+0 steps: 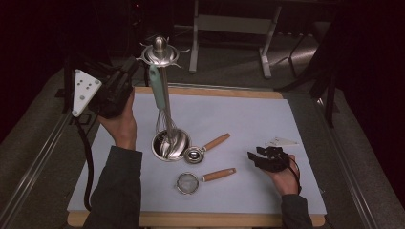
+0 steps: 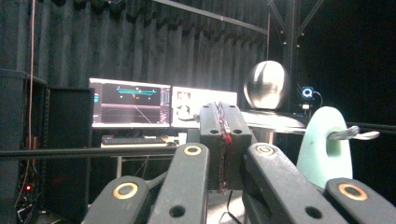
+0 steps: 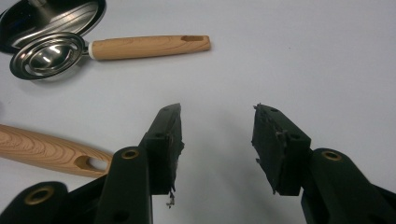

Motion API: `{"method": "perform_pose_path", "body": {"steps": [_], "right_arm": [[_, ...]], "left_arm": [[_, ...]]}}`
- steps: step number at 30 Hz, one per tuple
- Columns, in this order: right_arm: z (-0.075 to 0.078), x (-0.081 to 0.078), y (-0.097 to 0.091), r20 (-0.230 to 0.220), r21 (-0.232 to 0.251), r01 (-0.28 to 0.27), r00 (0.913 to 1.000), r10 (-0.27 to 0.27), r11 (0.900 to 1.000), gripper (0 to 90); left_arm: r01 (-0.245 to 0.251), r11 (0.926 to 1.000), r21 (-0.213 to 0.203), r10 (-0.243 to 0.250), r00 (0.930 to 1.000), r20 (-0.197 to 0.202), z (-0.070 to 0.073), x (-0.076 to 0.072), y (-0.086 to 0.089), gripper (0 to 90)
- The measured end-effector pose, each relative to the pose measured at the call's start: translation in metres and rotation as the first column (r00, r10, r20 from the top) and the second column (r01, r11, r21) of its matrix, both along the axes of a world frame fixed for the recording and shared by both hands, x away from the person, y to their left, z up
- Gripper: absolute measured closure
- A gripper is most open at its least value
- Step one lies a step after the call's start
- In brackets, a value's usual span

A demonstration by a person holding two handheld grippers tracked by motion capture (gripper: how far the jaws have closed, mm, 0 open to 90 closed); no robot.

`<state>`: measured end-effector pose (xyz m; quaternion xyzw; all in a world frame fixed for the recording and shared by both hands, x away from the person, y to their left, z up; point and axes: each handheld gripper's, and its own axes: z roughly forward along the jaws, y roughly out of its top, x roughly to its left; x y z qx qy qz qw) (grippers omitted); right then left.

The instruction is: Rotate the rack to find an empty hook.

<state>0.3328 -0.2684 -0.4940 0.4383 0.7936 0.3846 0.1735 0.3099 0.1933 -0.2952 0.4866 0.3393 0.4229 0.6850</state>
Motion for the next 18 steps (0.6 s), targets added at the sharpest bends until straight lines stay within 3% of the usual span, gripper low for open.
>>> {"method": "perform_pose_path", "body": {"steps": [10, 18], "right_arm": [[0.000, 0.000, 0.000, 0.001, 0.000, 0.001, 1.0000, -0.001, 1.0000, 51.7], [0.000, 0.000, -0.001, 0.002, 0.002, 0.003, 1.0000, -0.003, 1.0000, 51.6]], "left_arm": [[-0.017, 0.9994, -0.030, 0.016, 0.9994, -0.031, 0.001, 0.013, 0.009, 89.5], [-0.016, 0.9995, -0.027, 0.014, 0.9986, -0.052, 0.004, 0.021, 0.010, 89.5]]}}
